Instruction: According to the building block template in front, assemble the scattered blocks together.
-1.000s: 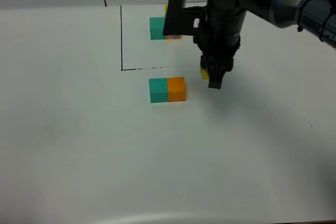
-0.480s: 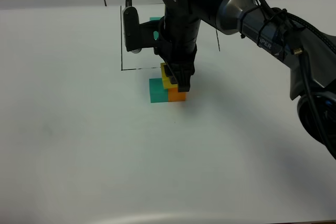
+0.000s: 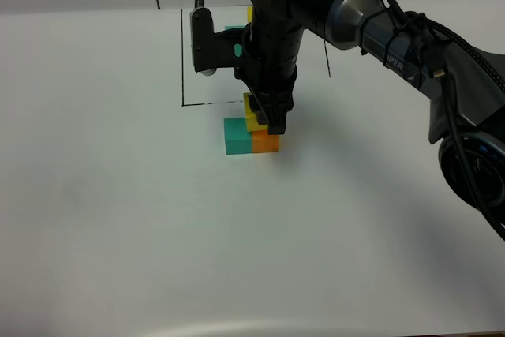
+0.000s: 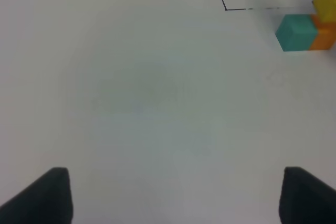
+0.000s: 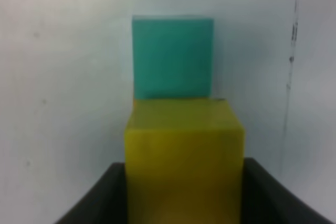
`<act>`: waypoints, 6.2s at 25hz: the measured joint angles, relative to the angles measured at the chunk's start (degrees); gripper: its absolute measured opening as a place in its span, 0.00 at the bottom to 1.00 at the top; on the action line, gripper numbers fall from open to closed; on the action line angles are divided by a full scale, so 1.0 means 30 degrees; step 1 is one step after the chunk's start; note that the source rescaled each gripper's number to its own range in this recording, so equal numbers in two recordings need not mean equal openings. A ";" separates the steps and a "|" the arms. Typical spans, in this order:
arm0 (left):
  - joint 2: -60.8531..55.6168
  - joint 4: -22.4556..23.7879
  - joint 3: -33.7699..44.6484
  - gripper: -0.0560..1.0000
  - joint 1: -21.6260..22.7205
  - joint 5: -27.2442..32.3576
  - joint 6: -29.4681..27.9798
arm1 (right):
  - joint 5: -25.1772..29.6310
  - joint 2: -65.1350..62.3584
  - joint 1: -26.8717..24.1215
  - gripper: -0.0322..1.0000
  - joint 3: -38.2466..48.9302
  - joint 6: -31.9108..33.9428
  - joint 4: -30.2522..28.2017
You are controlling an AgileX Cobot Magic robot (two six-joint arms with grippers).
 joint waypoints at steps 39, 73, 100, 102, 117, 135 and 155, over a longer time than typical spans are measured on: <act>0.0000 0.0000 0.0000 0.86 0.0000 0.0000 0.0000 | 0.0003 0.0816 -0.0300 0.05 -0.0025 -0.0075 0.0326; 0.0000 0.0000 0.0000 0.86 0.0000 0.0000 0.0000 | 0.0004 -0.1880 -0.1893 0.91 -0.0132 0.5798 0.0119; 0.0000 0.0000 0.0000 0.86 0.0000 0.0000 0.0000 | -0.4610 -2.6944 -1.2537 0.91 2.1545 1.6665 -0.0026; 0.0000 0.0000 0.0000 0.86 0.0000 0.0000 0.0000 | -0.4610 -2.9434 -1.2933 0.91 2.3124 1.6941 -0.0026; 0.0000 0.0000 0.0000 0.86 0.0000 0.0000 0.0000 | -0.3212 -4.0421 -1.3095 0.91 3.0180 1.7597 0.0550; 0.0000 0.0000 0.0000 0.86 0.0000 0.0000 0.0000 | -0.2875 -4.4210 -1.3095 0.91 3.0324 1.8403 0.0331; 0.0000 0.0000 0.0000 0.86 0.0000 0.0000 0.0000 | -0.2875 -4.4266 -1.3051 0.92 3.0324 1.8791 0.0119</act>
